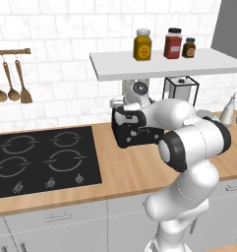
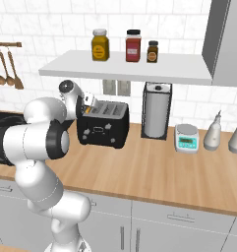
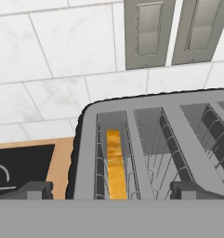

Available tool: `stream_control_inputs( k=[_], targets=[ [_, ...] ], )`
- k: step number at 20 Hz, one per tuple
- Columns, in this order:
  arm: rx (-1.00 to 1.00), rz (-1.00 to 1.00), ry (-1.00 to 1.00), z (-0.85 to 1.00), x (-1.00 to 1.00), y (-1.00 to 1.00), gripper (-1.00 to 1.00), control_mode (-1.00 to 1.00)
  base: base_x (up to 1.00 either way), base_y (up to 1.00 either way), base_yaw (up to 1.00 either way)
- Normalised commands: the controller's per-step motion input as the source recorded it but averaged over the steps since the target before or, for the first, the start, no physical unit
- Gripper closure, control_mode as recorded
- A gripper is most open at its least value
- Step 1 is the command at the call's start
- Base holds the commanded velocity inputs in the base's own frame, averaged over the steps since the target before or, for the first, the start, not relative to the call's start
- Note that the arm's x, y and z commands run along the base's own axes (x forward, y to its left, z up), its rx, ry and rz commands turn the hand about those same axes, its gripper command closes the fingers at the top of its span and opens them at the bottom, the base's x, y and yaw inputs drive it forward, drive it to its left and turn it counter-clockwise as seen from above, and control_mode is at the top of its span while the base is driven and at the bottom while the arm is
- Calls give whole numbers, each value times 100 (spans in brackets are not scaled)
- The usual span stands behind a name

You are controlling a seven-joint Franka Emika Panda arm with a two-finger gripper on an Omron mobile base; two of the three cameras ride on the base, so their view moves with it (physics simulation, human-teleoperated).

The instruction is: Start the toaster. Once the lever pops up, take the bread to the plate on the dining counter.

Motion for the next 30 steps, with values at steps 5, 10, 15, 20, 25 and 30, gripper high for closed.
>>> stream_control_inputs(
  k=[5, 10, 15, 20, 25, 30],
  targets=[
    [0, 0, 0, 0, 0, 0, -100, -100, 0, 0, 0],
    [0, 0, 0, 0, 0, 0, -100, -100, 0, 0, 0],
    [0, 0, 0, 0, 0, 0, -100, -100, 0, 0, 0],
    [0, 0, 0, 0, 0, 0, -100, -100, 0, 0, 0],
    [0, 0, 0, 0, 0, 0, -100, -100, 0, 0, 0],
    [0, 0, 0, 0, 0, 0, -100, -100, 0, 0, 0]
  ],
)
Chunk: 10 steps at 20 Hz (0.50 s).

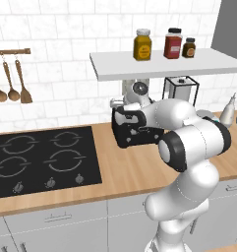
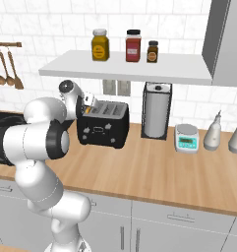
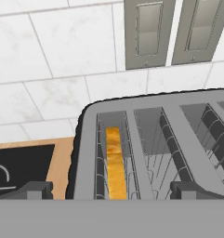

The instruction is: Start the toaster. Once the lever pops up, take the bread to the plate on the dining counter.

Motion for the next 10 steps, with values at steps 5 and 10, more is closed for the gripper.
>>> stream_control_inputs(
  k=[5, 10],
  targets=[
    [0, 0, 0, 0, 0, 0, -100, -100, 0, 0, 0],
    [0, 0, 0, 0, 0, 0, -100, -100, 0, 0, 0]
  ],
)
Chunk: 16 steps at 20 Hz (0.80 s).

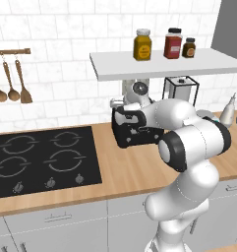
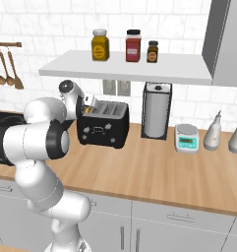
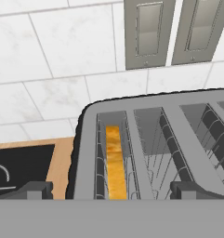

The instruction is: Start the toaster. Once the lever pops up, take the bread to the plate on the dining counter.

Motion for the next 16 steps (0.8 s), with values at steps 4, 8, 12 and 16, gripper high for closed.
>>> stream_control_inputs(
  k=[4, 8, 12, 16],
  targets=[
    [0, 0, 0, 0, 0, 0, -100, -100, 0, 0, 0],
    [0, 0, 0, 0, 0, 0, -100, -100, 0, 0, 0],
    [0, 0, 0, 0, 0, 0, -100, -100, 0, 0, 0],
    [0, 0, 0, 0, 0, 0, -100, -100, 0, 0, 0]
  ],
)
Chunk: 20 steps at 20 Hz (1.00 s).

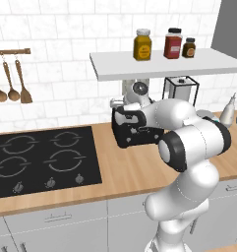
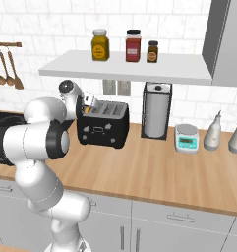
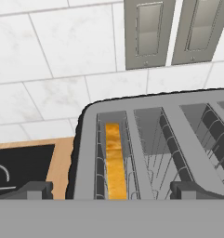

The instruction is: Start the toaster. Once the lever pops up, take the bread to the plate on the dining counter.

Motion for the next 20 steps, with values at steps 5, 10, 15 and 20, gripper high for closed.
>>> stream_control_inputs(
  k=[5, 10, 15, 20],
  targets=[
    [0, 0, 0, 0, 0, 0, -100, -100, 0, 0, 0],
    [0, 0, 0, 0, 0, 0, -100, -100, 0, 0, 0],
    [0, 0, 0, 0, 0, 0, -100, -100, 0, 0, 0],
    [0, 0, 0, 0, 0, 0, -100, -100, 0, 0, 0]
  ],
)
